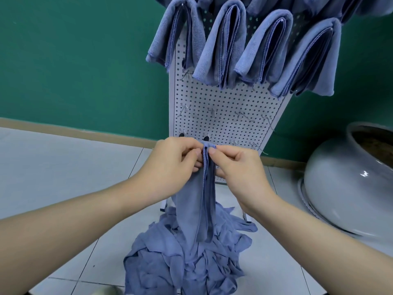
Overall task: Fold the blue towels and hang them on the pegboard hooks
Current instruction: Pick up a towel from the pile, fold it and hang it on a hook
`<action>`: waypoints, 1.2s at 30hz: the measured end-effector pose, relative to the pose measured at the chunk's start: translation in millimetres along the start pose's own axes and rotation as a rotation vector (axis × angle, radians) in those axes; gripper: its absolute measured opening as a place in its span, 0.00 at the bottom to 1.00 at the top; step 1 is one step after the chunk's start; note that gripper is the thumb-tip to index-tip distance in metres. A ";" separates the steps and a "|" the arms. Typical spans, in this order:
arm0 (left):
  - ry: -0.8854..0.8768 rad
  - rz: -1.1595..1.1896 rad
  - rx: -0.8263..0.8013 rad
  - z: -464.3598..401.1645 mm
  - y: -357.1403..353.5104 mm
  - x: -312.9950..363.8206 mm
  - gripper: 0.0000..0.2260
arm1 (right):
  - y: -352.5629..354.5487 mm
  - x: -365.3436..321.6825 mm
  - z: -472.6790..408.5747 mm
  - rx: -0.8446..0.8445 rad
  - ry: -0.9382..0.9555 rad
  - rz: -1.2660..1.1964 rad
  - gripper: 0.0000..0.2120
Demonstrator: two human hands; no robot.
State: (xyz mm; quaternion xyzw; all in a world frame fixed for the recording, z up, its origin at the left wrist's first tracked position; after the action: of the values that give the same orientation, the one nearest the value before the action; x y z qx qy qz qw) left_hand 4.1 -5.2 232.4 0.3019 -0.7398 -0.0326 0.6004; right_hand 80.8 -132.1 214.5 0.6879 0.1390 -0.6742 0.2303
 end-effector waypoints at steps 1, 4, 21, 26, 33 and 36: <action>-0.011 0.009 0.009 0.1 1.1 1.4 0.12 | 0.2 -1.8 0.2 -0.002 0.009 0.000 0.10; -0.038 0.038 0.057 -1.1 6.6 4.0 0.08 | -1.6 -6.5 1.8 -0.006 0.043 0.002 0.11; 0.048 -0.073 -0.380 -9.0 9.5 -9.5 0.20 | 10.5 -30.2 -0.9 -0.042 0.156 -0.005 0.10; 0.026 -0.157 -0.355 -6.7 8.5 -9.2 0.12 | 23.7 -16.6 -12.7 0.065 0.244 0.138 0.14; -0.040 -0.077 -0.109 -14.9 28.4 -2.1 0.06 | 36.4 -19.6 -17.0 0.205 0.273 0.209 0.15; -0.134 -0.031 -0.087 -16.8 35.4 5.5 0.11 | 38.0 -25.6 -17.3 0.165 0.248 0.103 0.13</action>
State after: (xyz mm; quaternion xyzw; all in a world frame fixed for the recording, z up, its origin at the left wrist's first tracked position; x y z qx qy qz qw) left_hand 4.4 26.2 256.3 0.2843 -0.7713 -0.0942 0.5617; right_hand 113.4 -152.9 244.5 0.7886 0.0751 -0.5805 0.1883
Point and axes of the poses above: each hand's wrist, its own z-axis away from the middle knuckle, its own y-axis out of the back of the hand, x = y × z, the point moved 8 cm from there along -z, towards the middle knuckle, and after that the axes turned 4 degrees about -y, right-handed, at the moved point
